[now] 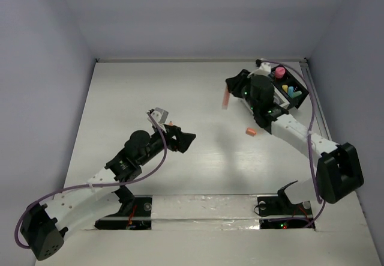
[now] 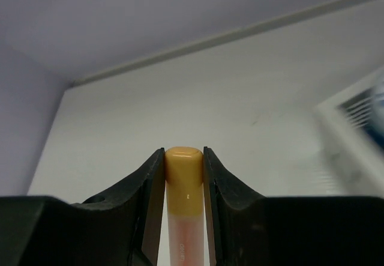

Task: Sort the stationery into containers
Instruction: Place the pen in the storage box.

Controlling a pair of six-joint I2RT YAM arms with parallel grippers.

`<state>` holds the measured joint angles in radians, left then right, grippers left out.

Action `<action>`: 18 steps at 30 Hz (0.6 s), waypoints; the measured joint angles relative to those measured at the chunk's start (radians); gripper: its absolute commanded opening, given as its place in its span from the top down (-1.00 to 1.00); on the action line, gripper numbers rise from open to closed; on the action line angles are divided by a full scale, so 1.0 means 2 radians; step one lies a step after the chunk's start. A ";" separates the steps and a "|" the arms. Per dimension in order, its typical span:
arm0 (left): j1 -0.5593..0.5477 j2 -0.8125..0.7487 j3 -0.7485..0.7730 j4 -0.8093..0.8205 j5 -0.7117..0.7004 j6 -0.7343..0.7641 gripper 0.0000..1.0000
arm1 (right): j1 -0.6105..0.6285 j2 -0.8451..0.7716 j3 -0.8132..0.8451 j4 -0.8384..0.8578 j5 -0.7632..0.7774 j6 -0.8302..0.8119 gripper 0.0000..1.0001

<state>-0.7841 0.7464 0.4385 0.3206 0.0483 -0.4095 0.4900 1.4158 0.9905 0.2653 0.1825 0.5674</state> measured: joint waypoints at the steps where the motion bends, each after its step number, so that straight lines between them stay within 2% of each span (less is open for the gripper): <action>1: 0.000 -0.002 -0.002 0.002 -0.003 0.000 -0.50 | -0.018 -0.011 0.000 -0.006 0.011 -0.012 1.00; 9: 0.000 -0.014 -0.046 0.010 -0.040 0.009 -0.55 | -0.198 -0.084 -0.009 -0.023 0.109 -0.066 1.00; 13: 0.000 -0.028 -0.061 0.010 -0.049 0.014 -0.57 | -0.245 -0.074 -0.006 -0.004 0.160 -0.100 1.00; 18: 0.000 -0.040 -0.062 0.016 -0.052 0.014 -0.60 | -0.278 -0.017 0.018 0.024 0.190 -0.143 1.00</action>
<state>-0.7841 0.6670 0.3141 0.3531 -0.0559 -0.3817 -0.0669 1.3815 1.0264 0.3130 0.5629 0.2821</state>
